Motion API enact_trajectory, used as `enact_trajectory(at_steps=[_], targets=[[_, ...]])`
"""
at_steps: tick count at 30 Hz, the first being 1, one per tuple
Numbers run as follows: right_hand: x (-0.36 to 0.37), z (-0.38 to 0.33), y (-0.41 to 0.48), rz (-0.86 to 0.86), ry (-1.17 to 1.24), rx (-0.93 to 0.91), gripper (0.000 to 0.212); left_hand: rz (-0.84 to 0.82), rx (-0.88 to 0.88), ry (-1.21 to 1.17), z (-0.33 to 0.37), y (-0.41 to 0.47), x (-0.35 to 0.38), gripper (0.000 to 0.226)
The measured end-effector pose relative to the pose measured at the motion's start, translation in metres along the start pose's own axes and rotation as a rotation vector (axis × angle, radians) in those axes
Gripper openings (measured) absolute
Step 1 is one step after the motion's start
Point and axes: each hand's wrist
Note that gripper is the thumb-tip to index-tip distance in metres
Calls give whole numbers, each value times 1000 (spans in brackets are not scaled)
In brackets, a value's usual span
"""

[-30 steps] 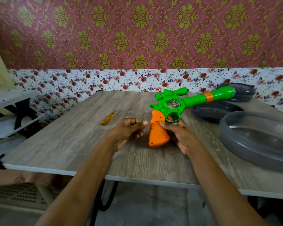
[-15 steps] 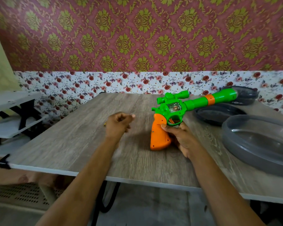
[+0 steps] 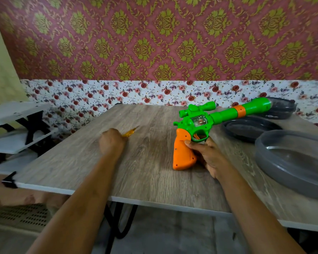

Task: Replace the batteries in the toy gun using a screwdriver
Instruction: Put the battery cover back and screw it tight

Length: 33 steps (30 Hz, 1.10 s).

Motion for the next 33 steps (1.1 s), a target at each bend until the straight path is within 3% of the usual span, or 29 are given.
enact_trajectory(at_steps=[3,7,10,13,16,17,20,21,26,29,33], targets=[[0,0,-1,8,9,3,81,102,85,-190,3,-11,-9,10],[0,0,-1,18,14,-3,61,234,210,-687,20,-38,-22,12],[-1,-1,0,32,14,1,71,294,304,-971,28,-62,-29,13],[2,-1,0,26,23,-7,97,340,415,-1070,38,-81,-34,22],[2,-1,1,7,56,-13,119,416,545,-1025,53,-88,-35,28],[3,-2,0,1,59,-10,114,435,586,-1002,58,-90,-33,27],[4,-6,-4,-14,77,-1,63,455,697,-909,61,-97,-22,30],[4,-6,-5,-12,81,7,55,457,735,-881,60,-100,-19,32],[-1,-5,-7,-90,49,-12,55,446,912,-832,54,-107,-14,31],[0,-6,-7,-82,54,-12,44,439,937,-823,54,-110,-13,32],[0,-5,-7,-71,46,-5,46,436,954,-779,57,-114,-14,34]])
Point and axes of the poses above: each hand's wrist, its own y-axis towards the middle knuckle, its own x-axis out of the palm, z = x × y, and after that the axes turned 1 degree about y, right-handed
